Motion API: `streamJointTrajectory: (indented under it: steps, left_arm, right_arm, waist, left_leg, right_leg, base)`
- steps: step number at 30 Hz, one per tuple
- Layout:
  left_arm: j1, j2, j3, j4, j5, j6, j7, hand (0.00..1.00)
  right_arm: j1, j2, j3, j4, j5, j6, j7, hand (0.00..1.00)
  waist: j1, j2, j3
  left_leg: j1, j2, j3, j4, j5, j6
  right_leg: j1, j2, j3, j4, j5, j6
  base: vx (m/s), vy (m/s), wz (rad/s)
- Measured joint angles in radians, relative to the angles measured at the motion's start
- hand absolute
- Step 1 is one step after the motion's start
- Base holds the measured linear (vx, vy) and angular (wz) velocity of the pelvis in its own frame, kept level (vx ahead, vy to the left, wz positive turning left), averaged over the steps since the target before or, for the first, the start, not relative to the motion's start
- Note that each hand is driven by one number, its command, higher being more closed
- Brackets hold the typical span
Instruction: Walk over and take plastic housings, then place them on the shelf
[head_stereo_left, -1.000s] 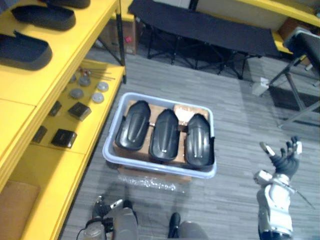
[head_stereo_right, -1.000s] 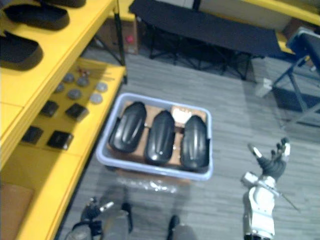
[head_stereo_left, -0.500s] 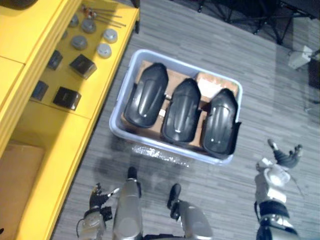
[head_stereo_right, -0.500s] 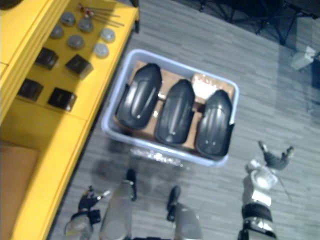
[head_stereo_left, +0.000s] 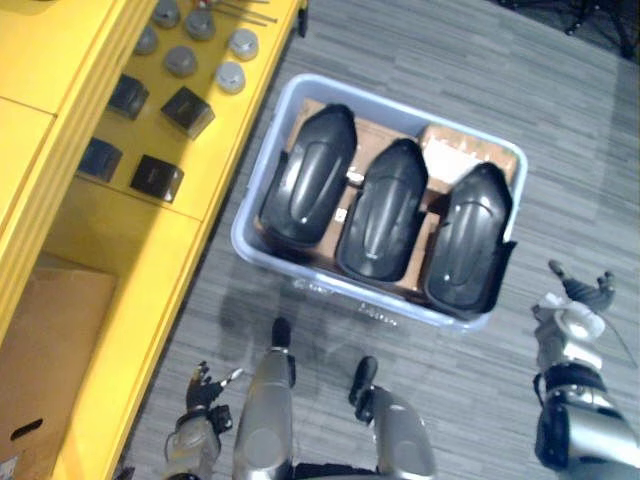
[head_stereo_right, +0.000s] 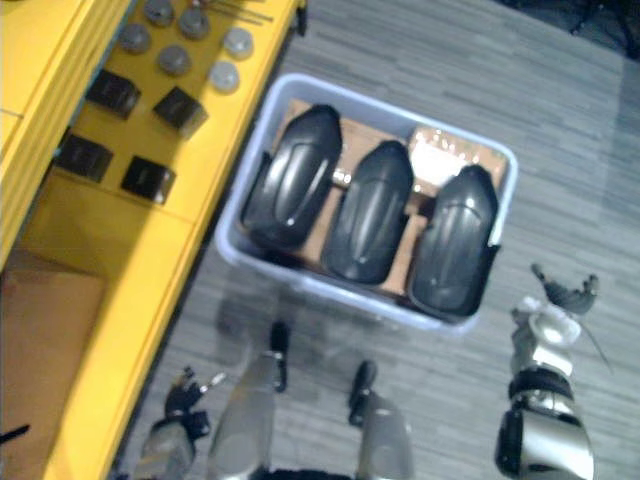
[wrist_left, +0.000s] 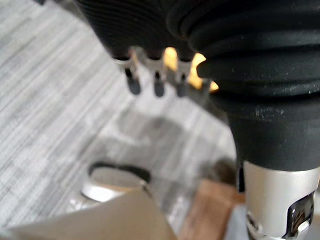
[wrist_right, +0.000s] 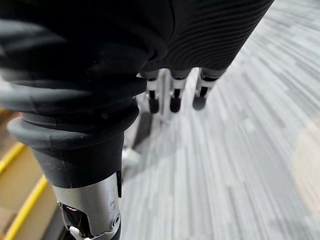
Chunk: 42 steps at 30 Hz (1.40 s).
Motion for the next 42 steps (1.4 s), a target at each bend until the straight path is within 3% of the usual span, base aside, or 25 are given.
streamJointTrajectory:
  steps: [4,6,10,15,18,19,24,26,30,36,42]
  left_arm:
    - [0.0,-0.001,-0.001,-0.001,0.0,-0.017,-0.004,0.0]
    - [0.0,0.004,-0.029,-0.003,-0.029,-0.026,-0.024,0.0]
    - [0.0,0.003,-0.029,-0.004,-0.029,-0.026,-0.024,0.0]
    - [0.009,0.003,-0.027,-0.027,-0.035,-0.02,-0.022,0.0]
    - [0.042,0.004,-0.013,-0.073,-0.049,-0.015,-0.017,0.0]
    - [0.044,0.003,0.003,-0.078,-0.073,-0.006,-0.016,0.0]
    - [0.06,0.0,0.013,-0.037,-0.067,0.022,-0.01,0.0]
    - [0.073,-0.004,0.01,-0.033,-0.068,0.024,-0.01,0.0]
    - [0.083,-0.01,0.009,-0.029,-0.067,0.025,-0.012,0.0]
    - [0.083,-0.01,-0.025,-0.014,-0.071,0.021,-0.013,0.0]
    - [0.082,-0.016,-0.055,0.012,-0.082,0.005,-0.017,0.0]
  right_arm:
    - [-0.03,-0.019,0.009,-0.001,-0.002,0.001,-0.011,0.0]
    - [-0.042,-0.074,0.092,-0.016,-0.042,0.011,-0.009,0.0]
    - [-0.035,-0.074,0.091,-0.024,-0.042,0.012,-0.009,0.0]
    - [0.122,0.006,-0.022,-0.208,-0.024,-0.017,0.071,0.0]
    - [0.211,0.094,-0.042,-0.324,0.02,-0.092,0.149,0.0]
    - [0.233,0.114,-0.044,-0.356,0.022,-0.135,0.169,0.0]
    - [0.267,0.154,-0.063,-0.473,0.017,-0.298,0.175,0.0]
    - [0.246,0.153,-0.063,-0.496,-0.005,-0.325,0.163,0.0]
    - [0.203,0.146,-0.059,-0.496,-0.052,-0.311,0.127,0.0]
    - [0.181,0.132,-0.025,-0.474,-0.062,-0.222,0.119,0.0]
    - [0.095,0.048,0.009,-0.279,-0.059,-0.168,0.117,0.0]
  waist:
    - [0.002,0.0,0.0]
    - [-0.004,0.012,-0.004]
    - [-0.003,0.012,-0.004]
    - [-0.001,0.012,-0.004]
    - [-0.001,0.012,-0.004]
    - [-0.001,0.015,-0.006]
    - [-0.009,0.028,-0.015]
    - [-0.007,0.029,-0.017]
    - [-0.012,0.034,-0.02]
    - [-0.034,0.036,-0.022]
    - [-0.038,0.07,-0.041]
  left_leg:
    - [-0.002,-0.003,0.0,-0.003,0.003,0.0]
    - [-0.002,-0.004,0.002,0.004,0.009,0.0]
    - [-0.002,-0.005,0.001,0.004,0.009,0.0]
    - [0.031,-0.011,0.002,0.005,0.008,0.0]
    - [0.085,-0.007,0.029,0.005,-0.007,0.005]
    - [0.086,-0.005,0.034,0.006,-0.012,0.006]
    - [0.092,-0.001,0.061,-0.015,-0.007,0.008]
    - [0.101,0.0,0.084,-0.036,0.001,0.01]
    - [0.122,-0.005,0.116,-0.084,0.019,0.016]
    - [0.139,-0.005,0.136,-0.107,0.022,0.015]
    - [0.116,-0.024,0.133,-0.15,0.057,0.02]
  right_leg:
    - [-0.011,-0.007,0.0,0.017,-0.009,0.0]
    - [-0.027,-0.016,0.003,0.057,-0.024,0.0]
    - [-0.026,-0.016,0.002,0.058,-0.024,0.0]
    - [0.017,-0.034,-0.022,0.063,-0.027,0.004]
    - [0.067,-0.039,-0.02,0.054,-0.027,0.004]
    - [0.072,-0.038,-0.02,0.042,-0.025,0.008]
    - [0.072,-0.037,-0.002,-0.012,0.004,0.028]
    - [0.072,-0.034,0.015,-0.034,0.022,0.03]
    - [0.071,-0.034,0.051,-0.082,0.056,0.037]
    - [0.071,-0.034,0.067,-0.102,0.068,0.036]
    - [0.032,-0.047,0.063,-0.106,0.08,0.039]
  base:
    - [0.0,0.001,0.01]
    - [0.0,0.0,0.0]
    - [0.0,0.0,0.01]
    - [0.01,0.019,0.11]
    - [-0.01,0.016,-0.15]
    - [-0.07,0.021,-0.19]
    - [-0.06,0.031,-0.16]
    - [0.0,0.033,-0.28]
    - [0.04,0.016,-0.23]
    - [0.06,-0.008,-0.08]
    - [-0.01,0.003,0.02]
